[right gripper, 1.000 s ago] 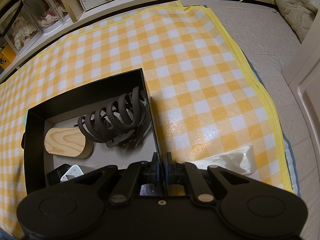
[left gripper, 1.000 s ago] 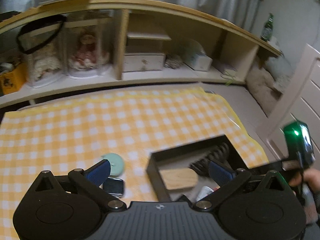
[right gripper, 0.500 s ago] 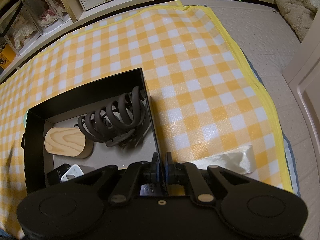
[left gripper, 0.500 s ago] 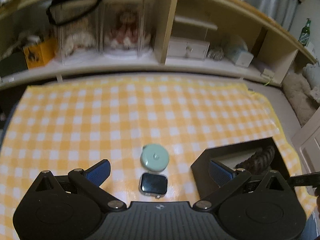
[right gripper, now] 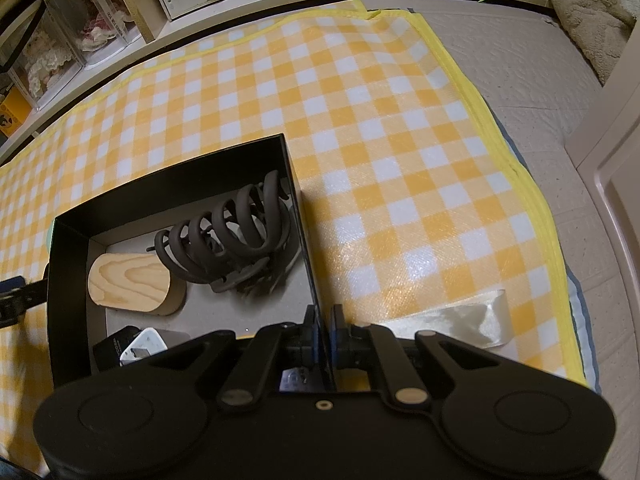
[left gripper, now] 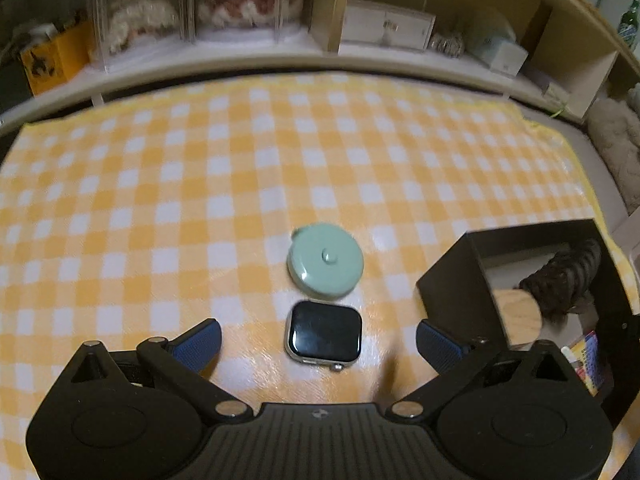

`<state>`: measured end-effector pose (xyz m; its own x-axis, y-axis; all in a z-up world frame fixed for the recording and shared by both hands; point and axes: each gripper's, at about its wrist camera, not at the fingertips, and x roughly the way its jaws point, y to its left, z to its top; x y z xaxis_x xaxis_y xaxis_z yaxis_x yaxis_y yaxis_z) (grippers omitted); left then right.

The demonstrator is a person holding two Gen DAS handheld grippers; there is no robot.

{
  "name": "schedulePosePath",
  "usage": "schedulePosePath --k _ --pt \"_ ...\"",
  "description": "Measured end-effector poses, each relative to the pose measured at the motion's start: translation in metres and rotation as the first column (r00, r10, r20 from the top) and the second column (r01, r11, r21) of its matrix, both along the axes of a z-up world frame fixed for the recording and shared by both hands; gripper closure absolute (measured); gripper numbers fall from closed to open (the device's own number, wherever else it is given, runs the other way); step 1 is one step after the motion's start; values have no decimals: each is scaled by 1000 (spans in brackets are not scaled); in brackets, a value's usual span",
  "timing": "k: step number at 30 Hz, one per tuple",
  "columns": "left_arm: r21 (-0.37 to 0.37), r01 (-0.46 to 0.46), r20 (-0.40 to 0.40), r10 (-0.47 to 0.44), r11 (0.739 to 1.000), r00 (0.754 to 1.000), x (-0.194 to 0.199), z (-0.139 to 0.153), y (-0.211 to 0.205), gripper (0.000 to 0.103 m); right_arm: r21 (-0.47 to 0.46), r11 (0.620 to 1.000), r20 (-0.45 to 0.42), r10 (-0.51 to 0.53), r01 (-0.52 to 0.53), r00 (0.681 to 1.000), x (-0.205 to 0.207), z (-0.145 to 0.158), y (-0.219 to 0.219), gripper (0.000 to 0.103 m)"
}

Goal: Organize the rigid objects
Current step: 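Move the left tool to the smartwatch and grasp it, then carry the smartwatch with the left tool into the box and release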

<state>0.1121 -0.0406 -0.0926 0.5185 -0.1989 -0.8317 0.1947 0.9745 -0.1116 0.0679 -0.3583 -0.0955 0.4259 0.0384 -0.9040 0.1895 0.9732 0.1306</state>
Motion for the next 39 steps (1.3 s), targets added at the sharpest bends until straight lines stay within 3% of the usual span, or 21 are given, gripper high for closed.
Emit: schedulePosePath --k 3,8,13,20,27,35,39 --pt "22 17 -9 -16 1000 1000 3 -8 -5 16 -1 1000 -3 1 -1 1000 0 -1 0 97" --pt "83 38 21 -40 996 999 3 -12 -12 24 -2 1000 -5 2 -2 1000 1 -2 0 97" --pt "151 54 41 -61 987 997 -1 -11 -17 56 -3 1000 -5 2 -2 1000 1 -2 1 97" --pt "88 20 57 -25 996 998 -1 -1 -8 56 -2 1000 -5 2 -2 1000 1 -2 1 97" --pt "-29 4 183 2 1000 983 -11 43 -3 56 -3 1000 -5 2 -2 1000 1 -2 1 97" --pt "-103 138 282 -104 985 954 -39 75 -30 56 -1 1000 -5 1 -1 1000 1 -1 1 97" --pt "-125 270 283 -227 955 932 -58 74 -61 56 0 1000 -5 1 -1 1000 1 -1 1 97"
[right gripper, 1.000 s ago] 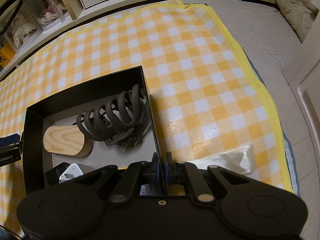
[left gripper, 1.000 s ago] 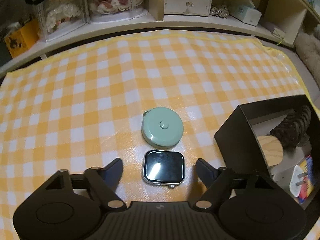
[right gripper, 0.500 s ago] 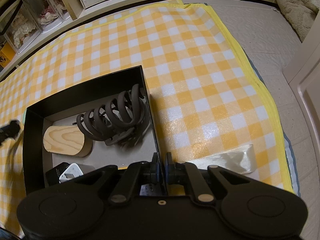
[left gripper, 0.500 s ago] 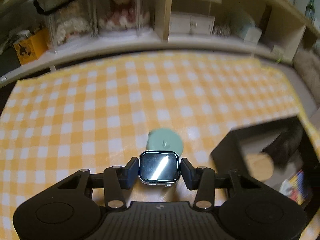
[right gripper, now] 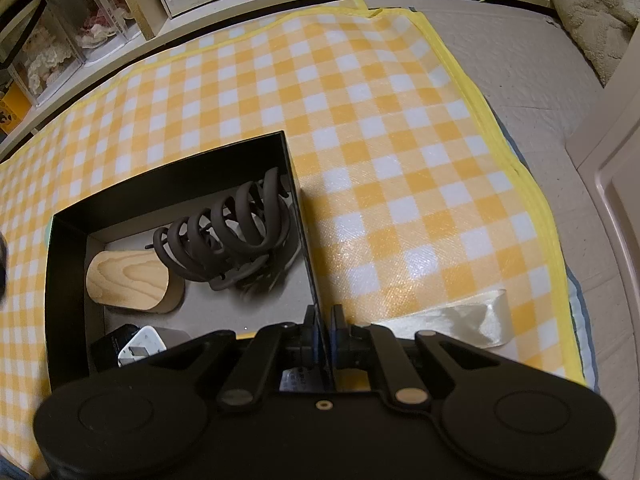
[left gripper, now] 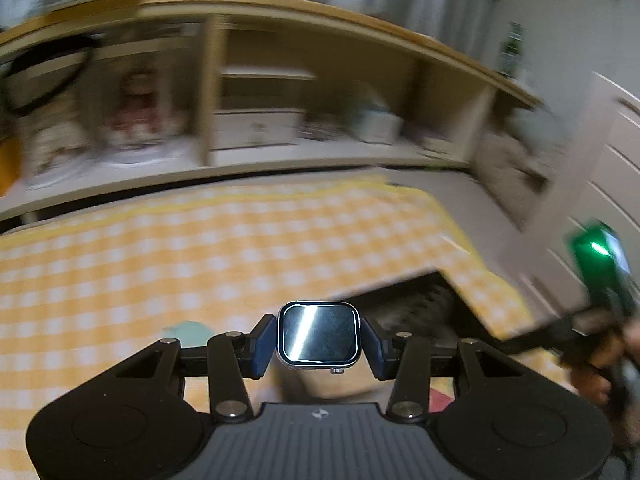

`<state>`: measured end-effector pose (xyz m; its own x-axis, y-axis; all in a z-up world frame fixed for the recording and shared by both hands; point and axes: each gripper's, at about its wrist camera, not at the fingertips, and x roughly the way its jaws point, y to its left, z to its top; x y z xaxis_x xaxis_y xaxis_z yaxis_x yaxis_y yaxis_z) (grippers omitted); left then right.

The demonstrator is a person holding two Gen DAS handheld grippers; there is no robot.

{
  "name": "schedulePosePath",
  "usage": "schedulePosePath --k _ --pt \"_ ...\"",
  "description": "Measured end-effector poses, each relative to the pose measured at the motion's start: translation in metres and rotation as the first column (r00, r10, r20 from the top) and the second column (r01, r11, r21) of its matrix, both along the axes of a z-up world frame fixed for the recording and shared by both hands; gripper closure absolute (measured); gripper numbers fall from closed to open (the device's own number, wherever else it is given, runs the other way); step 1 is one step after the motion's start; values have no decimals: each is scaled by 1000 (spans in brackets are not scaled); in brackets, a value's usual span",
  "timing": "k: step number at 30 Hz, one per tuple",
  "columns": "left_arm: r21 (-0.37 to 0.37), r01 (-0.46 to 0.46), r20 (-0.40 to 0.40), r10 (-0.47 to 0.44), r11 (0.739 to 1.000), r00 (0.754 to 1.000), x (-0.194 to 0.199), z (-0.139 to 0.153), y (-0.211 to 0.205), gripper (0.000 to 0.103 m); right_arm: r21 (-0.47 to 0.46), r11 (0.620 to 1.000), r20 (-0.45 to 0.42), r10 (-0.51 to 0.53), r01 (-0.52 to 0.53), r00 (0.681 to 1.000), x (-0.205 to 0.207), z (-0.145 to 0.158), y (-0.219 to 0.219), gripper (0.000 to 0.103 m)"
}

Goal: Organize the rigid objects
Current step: 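Carry the smartwatch with the left tool into the box and release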

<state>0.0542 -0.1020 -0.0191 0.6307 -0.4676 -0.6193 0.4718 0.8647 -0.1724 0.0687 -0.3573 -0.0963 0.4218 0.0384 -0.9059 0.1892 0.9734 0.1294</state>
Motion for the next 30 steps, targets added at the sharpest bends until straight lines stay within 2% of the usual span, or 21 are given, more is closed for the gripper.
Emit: schedulePosePath --k 3,8,13,17,21,22,24,26,30 --pt "5 106 4 -106 994 994 -17 -4 -26 56 1 1000 -1 0 0 1000 0 -1 0 97" --pt "40 214 2 -214 976 977 -31 -19 -57 56 2 1000 0 -1 1 1000 0 -1 0 97" --pt "106 357 10 -360 928 933 -37 -36 -81 56 3 1000 -1 -1 1 1000 0 -1 -1 97" --pt "130 412 -7 -415 902 910 -36 -48 -93 56 2 1000 -1 -1 1 1000 0 -1 0 97" --pt "115 454 -53 -451 883 891 -27 -60 -101 55 3 1000 -1 -1 1 1000 0 -1 0 97" --pt "109 451 -64 -447 886 892 -25 -63 -102 51 3 1000 -1 -1 1 1000 0 -1 -1 97" --pt "112 441 -66 -436 891 898 -26 -67 -100 35 3 1000 -3 -1 1 1000 0 -1 -1 97" --pt "109 446 -70 -440 889 895 -28 -65 -98 32 0 1000 -2 1 -1 1000 0 -1 0 97" --pt "92 425 -80 -419 900 904 -27 -59 -95 23 1 1000 -2 0 0 1000 0 -1 0 97"
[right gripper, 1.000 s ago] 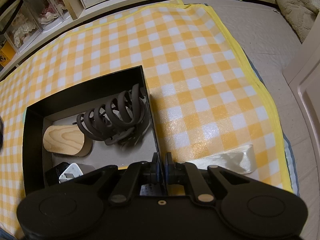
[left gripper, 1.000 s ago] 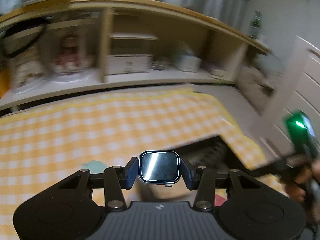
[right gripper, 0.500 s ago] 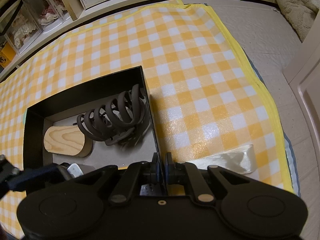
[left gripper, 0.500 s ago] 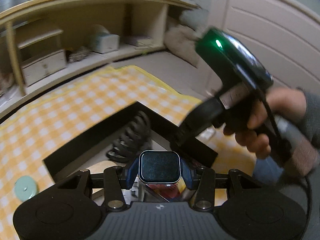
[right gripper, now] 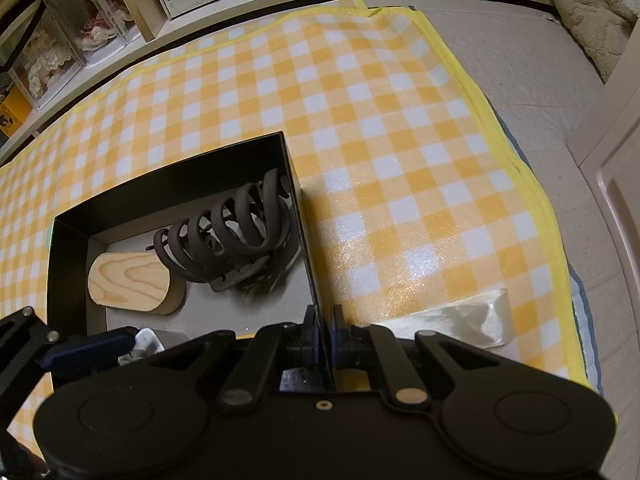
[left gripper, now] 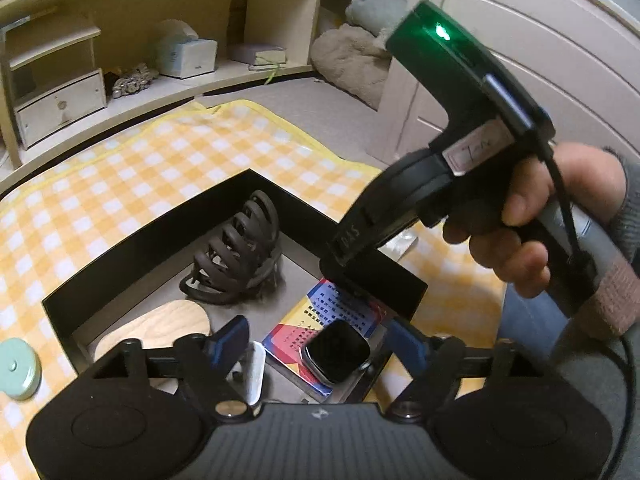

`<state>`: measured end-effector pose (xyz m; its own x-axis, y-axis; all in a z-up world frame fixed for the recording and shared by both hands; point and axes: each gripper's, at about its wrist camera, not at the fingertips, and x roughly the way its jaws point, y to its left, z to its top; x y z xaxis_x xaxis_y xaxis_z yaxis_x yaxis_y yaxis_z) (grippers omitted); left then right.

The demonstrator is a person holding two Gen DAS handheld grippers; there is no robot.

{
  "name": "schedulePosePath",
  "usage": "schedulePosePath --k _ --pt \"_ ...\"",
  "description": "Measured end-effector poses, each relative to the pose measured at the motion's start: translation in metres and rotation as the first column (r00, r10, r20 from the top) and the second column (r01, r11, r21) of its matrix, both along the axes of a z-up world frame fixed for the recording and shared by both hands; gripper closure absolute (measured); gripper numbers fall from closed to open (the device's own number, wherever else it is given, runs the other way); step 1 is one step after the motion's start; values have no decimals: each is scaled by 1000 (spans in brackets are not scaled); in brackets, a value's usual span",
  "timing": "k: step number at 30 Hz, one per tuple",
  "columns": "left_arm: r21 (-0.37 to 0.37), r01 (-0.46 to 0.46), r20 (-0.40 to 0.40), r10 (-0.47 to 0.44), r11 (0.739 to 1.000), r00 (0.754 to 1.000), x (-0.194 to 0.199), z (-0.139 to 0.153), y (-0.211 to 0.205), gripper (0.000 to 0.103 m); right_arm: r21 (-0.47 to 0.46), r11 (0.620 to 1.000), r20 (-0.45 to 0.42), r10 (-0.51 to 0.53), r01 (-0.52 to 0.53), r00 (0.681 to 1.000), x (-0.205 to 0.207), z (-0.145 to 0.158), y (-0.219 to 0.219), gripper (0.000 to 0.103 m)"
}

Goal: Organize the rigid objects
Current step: 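Carry the smartwatch with the left tool into the box and release, then move the left tool to the mint-green tape measure and grasp it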

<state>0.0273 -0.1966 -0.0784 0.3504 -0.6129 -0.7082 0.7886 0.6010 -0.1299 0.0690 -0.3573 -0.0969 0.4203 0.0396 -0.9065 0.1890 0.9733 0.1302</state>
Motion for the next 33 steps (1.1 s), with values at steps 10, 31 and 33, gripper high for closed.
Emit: schedulePosePath --k 10,31,33 --pt "-21 -49 -24 49 999 999 -8 16 11 22 0 1000 0 0 0 1000 0 0 0 97" --pt "-25 -179 -45 177 984 983 -11 47 38 0 -1 1000 -1 1 -1 1000 0 0 0 97" --pt "-34 -188 -39 186 982 982 -11 50 40 0 -3 1000 -1 2 -2 1000 0 0 0 97"
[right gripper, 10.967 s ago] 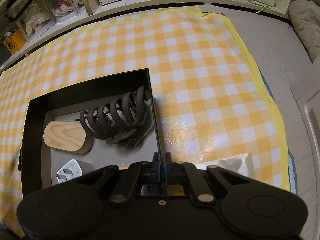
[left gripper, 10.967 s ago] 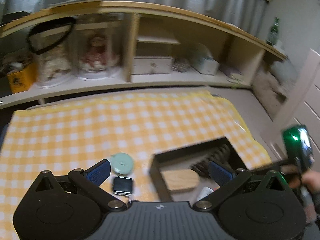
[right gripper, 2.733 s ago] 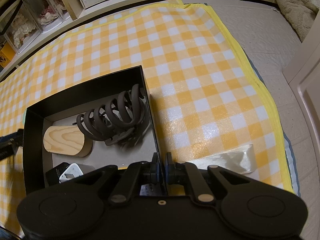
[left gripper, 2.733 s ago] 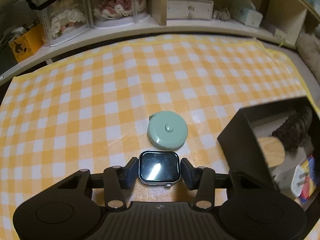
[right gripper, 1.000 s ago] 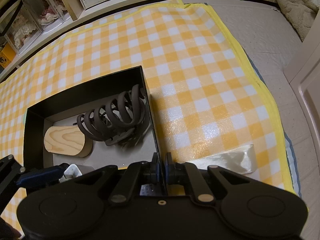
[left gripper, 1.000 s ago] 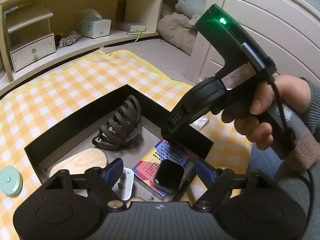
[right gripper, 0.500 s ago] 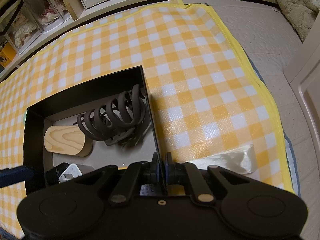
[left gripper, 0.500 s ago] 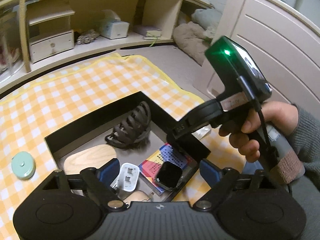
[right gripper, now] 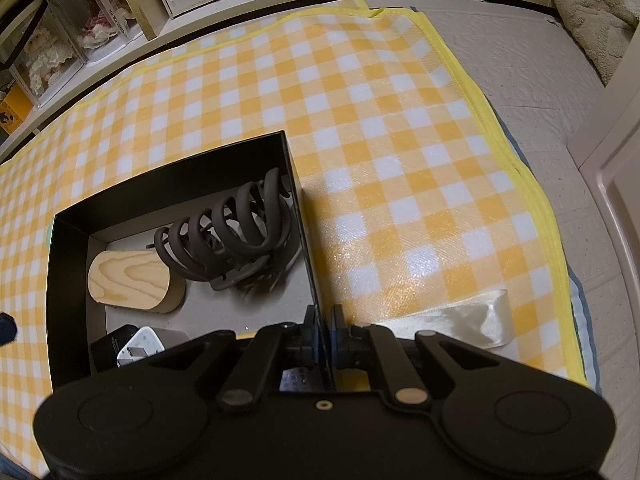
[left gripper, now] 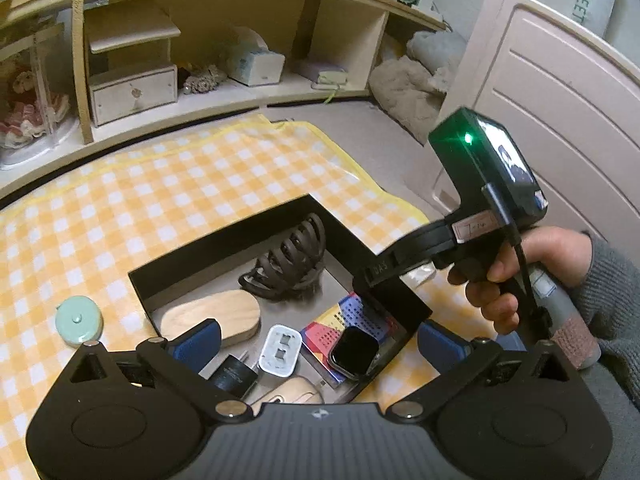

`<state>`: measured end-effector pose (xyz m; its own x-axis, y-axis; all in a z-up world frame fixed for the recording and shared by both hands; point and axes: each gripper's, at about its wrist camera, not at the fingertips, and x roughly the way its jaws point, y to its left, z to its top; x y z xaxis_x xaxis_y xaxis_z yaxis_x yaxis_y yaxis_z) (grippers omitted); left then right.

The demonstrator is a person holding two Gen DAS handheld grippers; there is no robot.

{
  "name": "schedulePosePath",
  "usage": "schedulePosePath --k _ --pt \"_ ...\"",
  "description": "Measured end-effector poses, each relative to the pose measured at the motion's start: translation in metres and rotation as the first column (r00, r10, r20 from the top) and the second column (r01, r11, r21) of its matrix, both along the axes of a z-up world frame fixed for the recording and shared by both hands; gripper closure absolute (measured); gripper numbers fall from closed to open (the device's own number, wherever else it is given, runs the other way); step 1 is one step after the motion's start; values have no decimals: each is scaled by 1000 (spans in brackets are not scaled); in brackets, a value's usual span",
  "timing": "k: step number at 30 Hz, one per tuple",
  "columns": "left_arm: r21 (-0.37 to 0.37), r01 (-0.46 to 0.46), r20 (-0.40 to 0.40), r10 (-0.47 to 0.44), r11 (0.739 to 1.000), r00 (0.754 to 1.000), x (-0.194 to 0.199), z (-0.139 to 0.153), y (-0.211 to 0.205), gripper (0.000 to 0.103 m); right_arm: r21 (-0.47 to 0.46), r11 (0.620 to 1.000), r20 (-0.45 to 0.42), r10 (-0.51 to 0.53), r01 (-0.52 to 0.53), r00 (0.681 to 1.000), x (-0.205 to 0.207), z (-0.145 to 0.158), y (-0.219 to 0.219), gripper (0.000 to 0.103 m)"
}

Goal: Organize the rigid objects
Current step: 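Move the left tool to the mint-green tape measure and grasp it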

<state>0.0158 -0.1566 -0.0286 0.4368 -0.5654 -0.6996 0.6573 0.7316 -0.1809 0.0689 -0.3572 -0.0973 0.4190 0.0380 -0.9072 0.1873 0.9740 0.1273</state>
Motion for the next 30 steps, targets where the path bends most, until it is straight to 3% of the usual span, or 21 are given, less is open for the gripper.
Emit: schedulePosePath --k 7,14,21,27,30 --pt "-41 -100 49 102 994 994 9 19 19 0 0 1000 0 0 0 1000 0 0 0 97" --pt "-92 -247 83 255 965 963 30 39 55 0 0 1000 -1 0 0 1000 0 0 0 97" --pt "-106 -421 72 429 901 900 56 40 94 0 0 1000 -1 0 0 1000 1 0 0 97" --pt "-43 -552 66 554 832 830 80 21 116 0 -1 1000 -3 -1 1 1000 1 0 0 97" --pt "-5 -564 56 563 826 825 90 5 121 0 -2 1000 -5 0 0 1000 1 0 0 97"
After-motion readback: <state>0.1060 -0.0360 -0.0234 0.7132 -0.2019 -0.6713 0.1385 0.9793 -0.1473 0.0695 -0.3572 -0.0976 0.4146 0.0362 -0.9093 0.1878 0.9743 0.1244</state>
